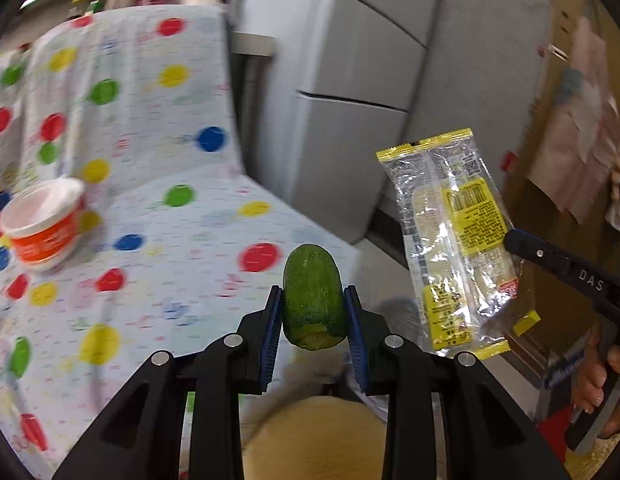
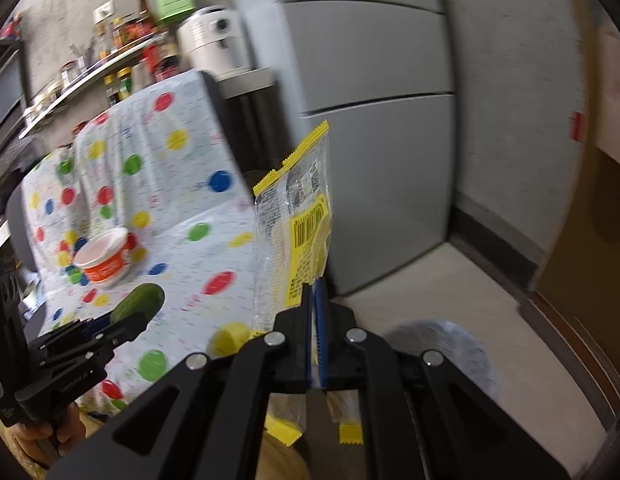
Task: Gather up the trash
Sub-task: 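Carry the cucumber and wrapper to the trash bin and open both tools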
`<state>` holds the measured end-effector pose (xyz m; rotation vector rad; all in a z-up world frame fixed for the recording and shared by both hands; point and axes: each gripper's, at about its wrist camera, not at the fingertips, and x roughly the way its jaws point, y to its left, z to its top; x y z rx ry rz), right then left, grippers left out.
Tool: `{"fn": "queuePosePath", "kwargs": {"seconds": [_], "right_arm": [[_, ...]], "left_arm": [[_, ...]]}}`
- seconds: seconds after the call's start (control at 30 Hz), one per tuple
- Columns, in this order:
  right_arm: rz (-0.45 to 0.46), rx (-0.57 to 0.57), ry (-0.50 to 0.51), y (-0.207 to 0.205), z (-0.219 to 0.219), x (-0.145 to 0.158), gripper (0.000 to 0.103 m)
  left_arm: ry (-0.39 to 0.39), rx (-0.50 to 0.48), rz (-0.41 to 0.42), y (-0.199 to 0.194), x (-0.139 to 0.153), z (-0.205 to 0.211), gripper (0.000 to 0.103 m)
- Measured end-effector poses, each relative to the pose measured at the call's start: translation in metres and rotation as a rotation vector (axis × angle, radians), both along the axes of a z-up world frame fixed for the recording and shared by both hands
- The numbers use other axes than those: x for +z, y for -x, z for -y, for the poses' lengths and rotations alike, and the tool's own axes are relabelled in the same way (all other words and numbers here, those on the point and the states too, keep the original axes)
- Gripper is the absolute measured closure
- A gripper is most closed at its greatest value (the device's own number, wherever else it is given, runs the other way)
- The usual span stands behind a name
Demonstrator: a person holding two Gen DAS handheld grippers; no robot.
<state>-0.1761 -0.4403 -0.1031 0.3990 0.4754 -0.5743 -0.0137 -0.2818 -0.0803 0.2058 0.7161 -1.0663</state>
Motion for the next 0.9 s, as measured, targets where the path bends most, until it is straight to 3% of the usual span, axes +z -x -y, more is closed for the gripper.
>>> {"fn": "queuePosePath", "kwargs": {"seconds": [0.23,0.43,0.63,0.9], "right_arm": [[-0.039,-0.162,-0.004,0.072,0.020,-0.023,0.100],[-0.049,-0.258,-0.057,0.104,0.040,-0.050,0.100],[-0.055,-0.294,-0.102,0.117,0.059,-0.070,0.100],[-0.103,-0.276,-0.199,0.097,0.093,-0.106,0.100]], "left_arm": [[0.009,-0.140,0.011,0.048,-0.010,0.054,0.072],[-0.011,-0.281,-0.022,0.088,-0.036,0.108,0.072],[-0.021,-0.341,-0.005,0.105,-0.049,0.139,0.072],[-0.057,-0.362,-0.029,0.105,-0.066,0.173,0.071]]}}
